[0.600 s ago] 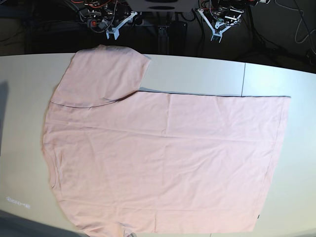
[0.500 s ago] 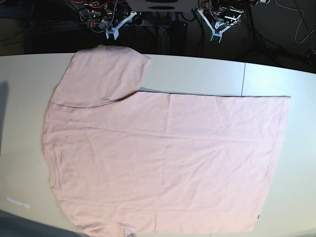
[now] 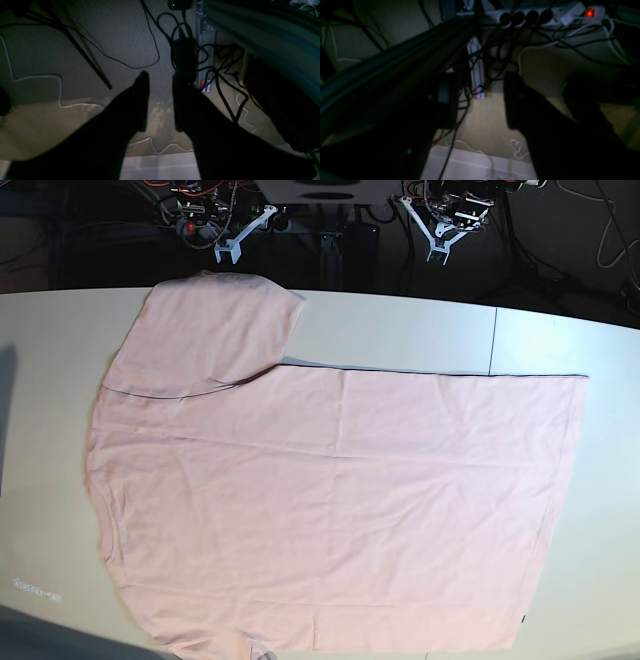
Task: Fold the T-shirt properly
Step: 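Move both grippers out from the rest pose toward the shirt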
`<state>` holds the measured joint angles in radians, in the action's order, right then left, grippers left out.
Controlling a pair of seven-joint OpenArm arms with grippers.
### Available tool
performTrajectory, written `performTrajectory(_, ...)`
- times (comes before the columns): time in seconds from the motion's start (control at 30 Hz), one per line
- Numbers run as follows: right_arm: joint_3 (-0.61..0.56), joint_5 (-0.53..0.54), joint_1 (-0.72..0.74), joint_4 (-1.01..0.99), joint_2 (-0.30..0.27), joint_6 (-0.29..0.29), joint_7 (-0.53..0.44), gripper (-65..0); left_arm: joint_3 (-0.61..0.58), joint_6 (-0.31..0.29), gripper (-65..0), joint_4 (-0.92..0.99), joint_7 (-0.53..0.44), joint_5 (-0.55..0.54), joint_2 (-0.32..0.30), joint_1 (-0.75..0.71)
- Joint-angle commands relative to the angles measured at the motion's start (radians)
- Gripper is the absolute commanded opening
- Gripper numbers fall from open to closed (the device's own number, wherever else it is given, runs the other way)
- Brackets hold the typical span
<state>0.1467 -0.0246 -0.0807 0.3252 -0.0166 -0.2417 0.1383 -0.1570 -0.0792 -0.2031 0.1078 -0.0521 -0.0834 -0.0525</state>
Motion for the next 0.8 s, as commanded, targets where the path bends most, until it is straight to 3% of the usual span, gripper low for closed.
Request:
performTrajectory(0.0,0.003,-0.012,0.000,0.006,-0.003,0.036,-0.007,-35.3,-0.002,0.019,-45.6,-0.005,0.001,-0.014,-0.003,-0.001)
performTrajectory(0.37,0.003,-0.055,-0.064,0.055,-0.005,0.036,-0.007,-35.3,-0.002,-0.011,-45.6,-0.062,-0.003,-0.101,-0.048,-0.033)
performTrajectory(0.5,0.003,-0.062,-0.167,0.162,-0.021,0.034,-0.008,-35.3,-0.002,-0.064,-45.6,-0.164,-0.030,-0.113,-0.087,-0.107)
performTrajectory(0.63,0.003,-0.045,-0.277,0.285,-0.051,0.031,-0.008,-35.3,-0.002,-0.064,-45.6,-0.286,-0.092,-0.108,-0.113,-0.215)
performTrajectory(0.77,0.003,0.004,-0.373,0.400,-0.087,-0.023,-0.008,-35.3,0.000,-0.104,-45.6,-0.427,-0.089,-0.092,-0.128,-0.326)
